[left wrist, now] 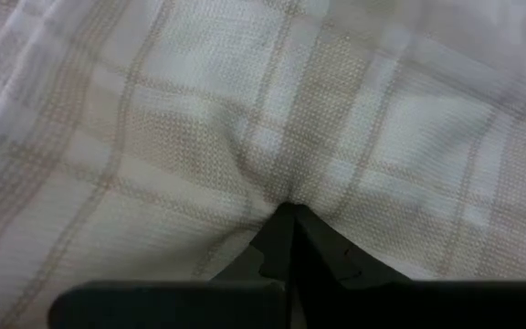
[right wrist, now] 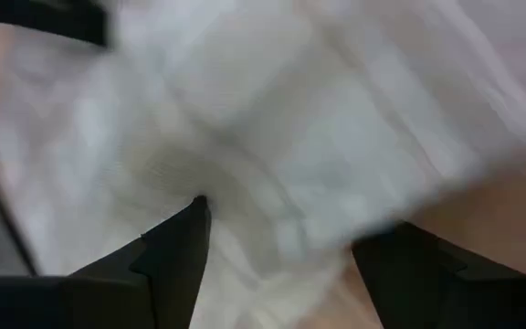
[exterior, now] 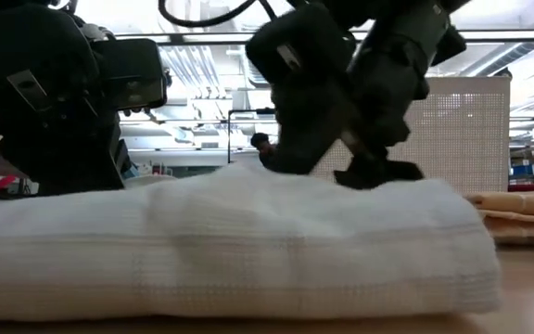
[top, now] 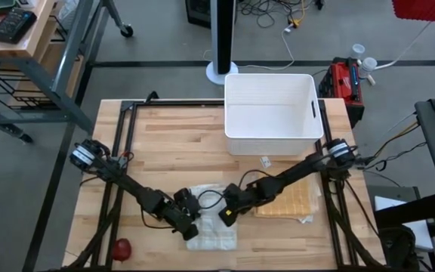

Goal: Fold towel
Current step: Stack the white checkered towel on top of the yellow squared towel

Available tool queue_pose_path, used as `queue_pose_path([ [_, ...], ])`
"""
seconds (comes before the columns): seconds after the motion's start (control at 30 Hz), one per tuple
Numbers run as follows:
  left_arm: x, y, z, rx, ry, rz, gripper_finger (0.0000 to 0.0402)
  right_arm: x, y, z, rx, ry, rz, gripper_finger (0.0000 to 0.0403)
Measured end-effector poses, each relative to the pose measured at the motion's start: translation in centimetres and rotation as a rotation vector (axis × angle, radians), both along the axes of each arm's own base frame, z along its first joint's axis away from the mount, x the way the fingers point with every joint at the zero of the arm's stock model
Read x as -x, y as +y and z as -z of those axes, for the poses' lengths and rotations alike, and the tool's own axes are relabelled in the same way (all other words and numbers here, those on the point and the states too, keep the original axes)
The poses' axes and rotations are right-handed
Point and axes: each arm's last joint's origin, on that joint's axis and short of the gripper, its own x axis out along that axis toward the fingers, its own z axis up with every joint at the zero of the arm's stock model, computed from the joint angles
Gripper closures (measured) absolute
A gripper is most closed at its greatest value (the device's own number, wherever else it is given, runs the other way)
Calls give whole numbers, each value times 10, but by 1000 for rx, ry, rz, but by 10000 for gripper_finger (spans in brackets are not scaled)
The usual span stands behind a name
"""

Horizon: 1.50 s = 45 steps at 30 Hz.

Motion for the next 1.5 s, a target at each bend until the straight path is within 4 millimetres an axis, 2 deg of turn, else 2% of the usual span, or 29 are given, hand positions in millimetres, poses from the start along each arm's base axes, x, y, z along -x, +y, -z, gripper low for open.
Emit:
queue_pose_path([
  [0.3, 0, -1, 0, -5, -7, 15, 401, -27, 14, 4, -156, -246, 0, 153],
  [0.43, 0, -1, 0, -7, -8, 20, 401, -37, 17, 16, -169, -311, 9, 173],
  [0.5, 0, -1, 0, -8, -8, 24, 401, -40, 18, 15, -163, -354, -1, 201],
  [0.57, 0, -1, 0, -8, -9, 24, 401, -43, 19, 18, -147, -370, -9, 246],
  [0.7, 1, -3, -1, -42, -29, 28, 401, -44, 20, 15, -92, -402, -35, 368],
  [0.8, 1, -1, -9, -106, -95, 31, 401, -43, 17, 4, -53, -432, -38, 377],
  [0.9, -6, 5, -22, -173, -181, 65, 401, -40, 14, -17, -30, -480, -28, 377],
  [1.03, -19, 17, -46, -223, -240, 84, 401, -28, 15, -46, 31, -487, 2, 377],
  [1.2, -31, 30, -72, -398, -313, 46, 401, -3, 14, -72, 162, -452, 90, 377],
  [1.33, -41, 38, -95, -507, -352, 20, 401, 22, 18, -77, 196, -470, 204, 377],
  [1.5, -47, 50, -131, -654, -408, -28, 401, 65, 23, -76, 196, -511, 400, 377],
])
